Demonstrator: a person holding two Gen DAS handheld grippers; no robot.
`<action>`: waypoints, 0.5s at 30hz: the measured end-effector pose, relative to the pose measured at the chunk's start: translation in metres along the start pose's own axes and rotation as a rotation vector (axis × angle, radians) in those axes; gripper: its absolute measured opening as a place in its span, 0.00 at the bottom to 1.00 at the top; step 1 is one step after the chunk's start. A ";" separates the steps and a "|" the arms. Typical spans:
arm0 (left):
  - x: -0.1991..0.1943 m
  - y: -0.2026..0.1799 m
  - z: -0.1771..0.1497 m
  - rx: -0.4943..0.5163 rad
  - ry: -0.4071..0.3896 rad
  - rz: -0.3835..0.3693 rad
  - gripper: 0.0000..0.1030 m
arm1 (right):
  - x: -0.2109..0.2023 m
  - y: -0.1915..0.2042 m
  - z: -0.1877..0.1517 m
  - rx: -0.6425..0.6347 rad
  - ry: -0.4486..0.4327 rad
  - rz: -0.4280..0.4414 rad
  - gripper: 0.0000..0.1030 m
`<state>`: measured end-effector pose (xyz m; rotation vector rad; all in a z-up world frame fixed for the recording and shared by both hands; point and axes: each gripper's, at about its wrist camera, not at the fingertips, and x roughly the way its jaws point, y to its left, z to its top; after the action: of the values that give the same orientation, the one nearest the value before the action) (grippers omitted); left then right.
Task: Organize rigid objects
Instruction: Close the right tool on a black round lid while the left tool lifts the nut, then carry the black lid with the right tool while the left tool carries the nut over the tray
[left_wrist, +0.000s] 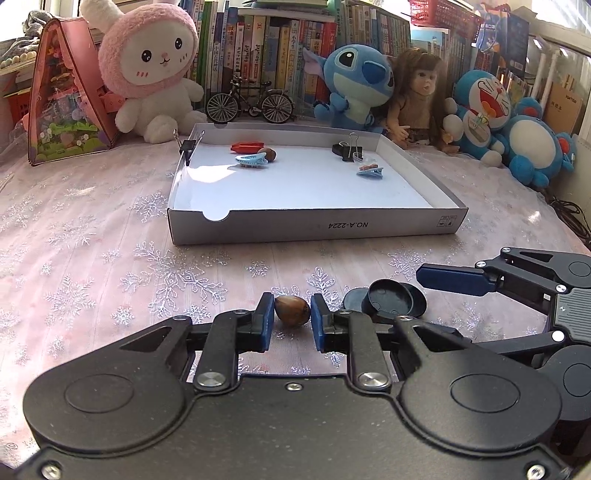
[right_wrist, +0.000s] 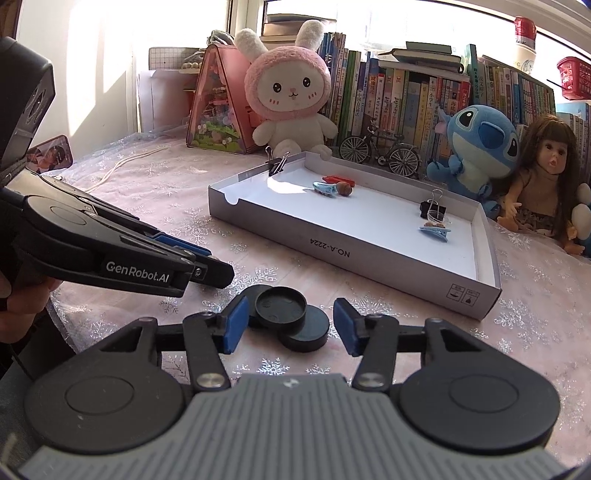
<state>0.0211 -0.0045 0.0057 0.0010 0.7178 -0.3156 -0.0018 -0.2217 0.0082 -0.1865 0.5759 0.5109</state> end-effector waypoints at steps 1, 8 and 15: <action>0.000 0.001 0.001 -0.003 0.000 0.002 0.20 | 0.001 0.001 0.001 0.004 -0.003 0.003 0.60; 0.000 0.002 0.002 -0.009 -0.002 0.005 0.20 | 0.009 -0.002 0.004 0.064 0.000 0.003 0.46; 0.003 0.004 0.006 -0.018 -0.001 0.003 0.20 | 0.009 -0.001 0.004 0.055 0.003 0.005 0.36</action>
<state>0.0282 -0.0018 0.0078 -0.0149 0.7196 -0.3062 0.0066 -0.2174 0.0069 -0.1336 0.5925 0.4987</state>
